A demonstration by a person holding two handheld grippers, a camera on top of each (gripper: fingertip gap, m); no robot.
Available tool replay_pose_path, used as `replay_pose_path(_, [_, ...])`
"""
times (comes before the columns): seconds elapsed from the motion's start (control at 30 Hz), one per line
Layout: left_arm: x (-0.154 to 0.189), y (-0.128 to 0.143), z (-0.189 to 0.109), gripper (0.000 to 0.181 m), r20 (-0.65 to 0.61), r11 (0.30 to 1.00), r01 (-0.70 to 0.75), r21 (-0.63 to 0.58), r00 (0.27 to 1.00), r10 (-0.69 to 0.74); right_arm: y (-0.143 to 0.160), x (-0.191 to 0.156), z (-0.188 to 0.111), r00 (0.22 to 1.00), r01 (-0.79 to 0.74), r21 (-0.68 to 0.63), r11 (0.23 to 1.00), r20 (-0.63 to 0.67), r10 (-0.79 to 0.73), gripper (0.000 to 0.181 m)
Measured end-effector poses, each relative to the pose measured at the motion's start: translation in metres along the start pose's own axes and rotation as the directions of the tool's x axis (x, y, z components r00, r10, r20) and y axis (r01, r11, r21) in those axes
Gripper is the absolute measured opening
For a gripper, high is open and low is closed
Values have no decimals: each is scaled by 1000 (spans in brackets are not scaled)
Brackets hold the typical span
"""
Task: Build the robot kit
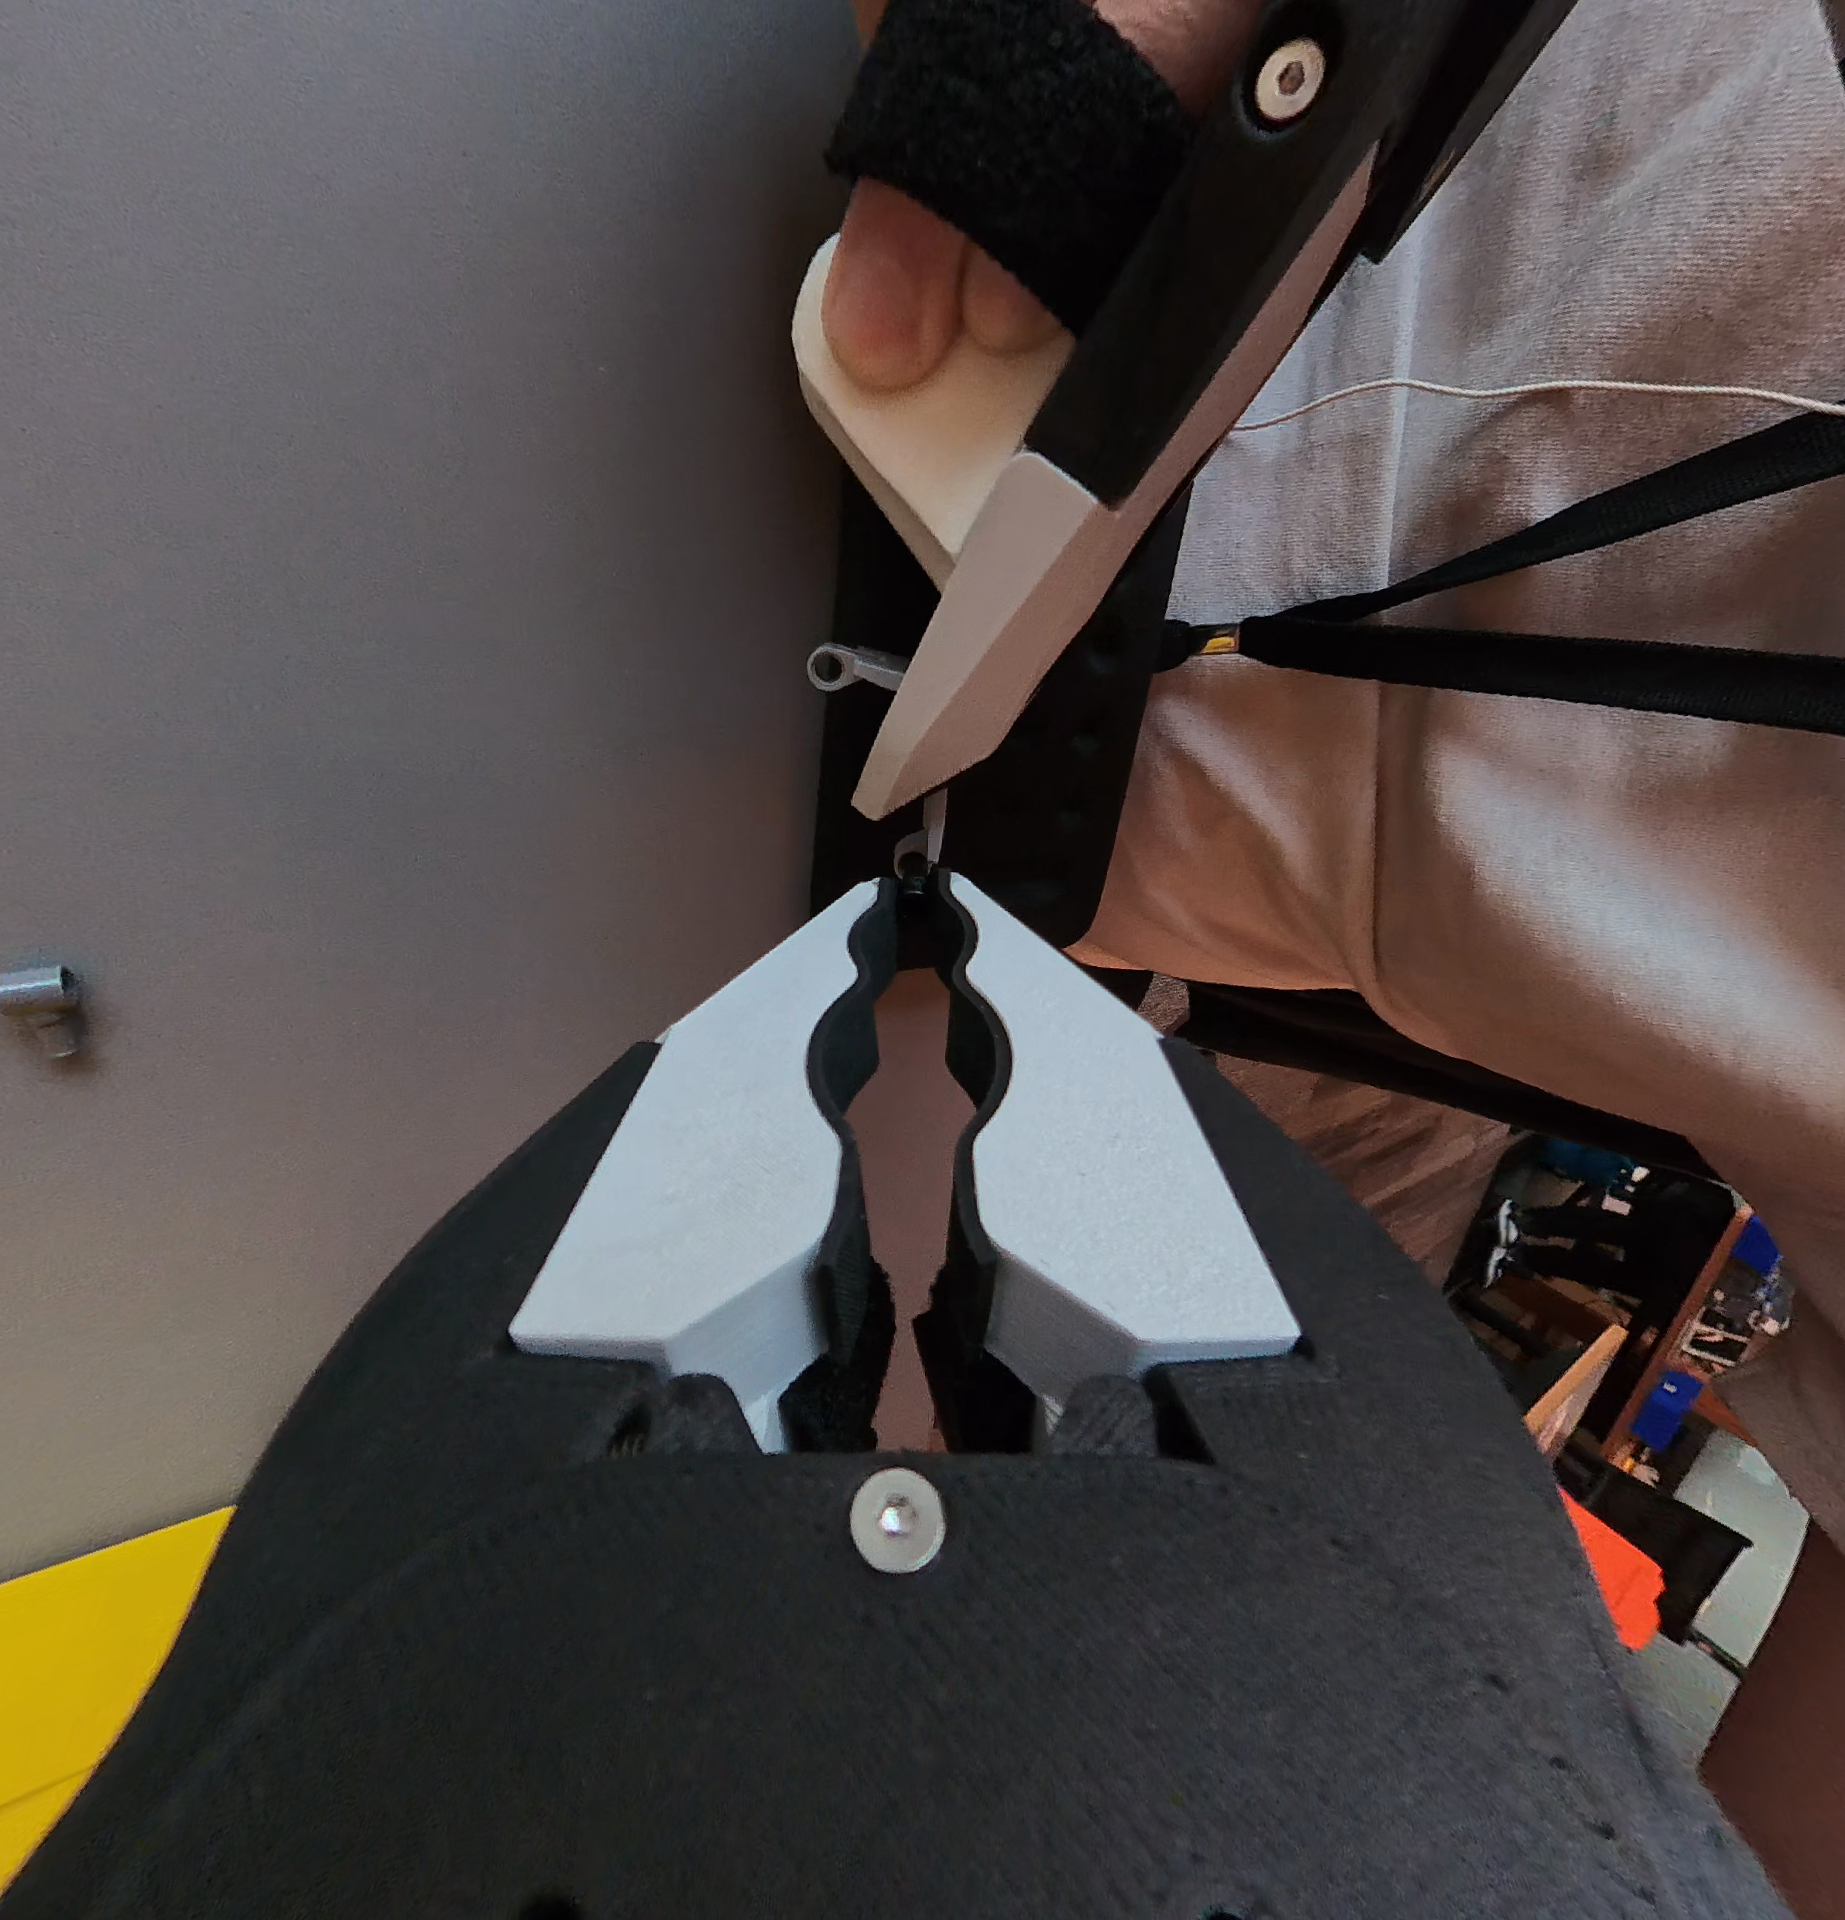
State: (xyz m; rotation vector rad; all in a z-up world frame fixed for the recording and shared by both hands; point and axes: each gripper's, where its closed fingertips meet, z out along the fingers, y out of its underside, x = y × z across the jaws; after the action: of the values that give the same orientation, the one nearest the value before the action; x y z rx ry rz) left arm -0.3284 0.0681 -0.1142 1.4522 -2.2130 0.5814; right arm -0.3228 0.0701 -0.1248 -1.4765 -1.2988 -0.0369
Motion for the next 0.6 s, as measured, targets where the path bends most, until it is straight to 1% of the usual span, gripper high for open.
replay_pose_path(0.27, [-3,-2,-2,5,62,999,-33,4,998,33,2,3,0,998,-59,1,998,5,59,24])
replay_pose_path(0.37, [-3,0,-1,5,48,1000,-21,-4,999,21,2,2,0,999,-37,-7,999,5,37,25])
replay_pose_path(0.47, [0,2,3,5,-3,1000,0,-22,1000,0,-1,-3,0,1000,18,-8,1000,2,-18,25])
replay_pose_path(0.53, [-1,1,6,5,-8,1000,-7,-26,1000,7,0,-4,1,1000,8,-11,1000,18,-8,25])
replay_pose_path(0.6, [-2,0,5,5,-13,1000,-9,-19,1000,8,0,-1,0,1000,1,-12,1000,-1,-1,24])
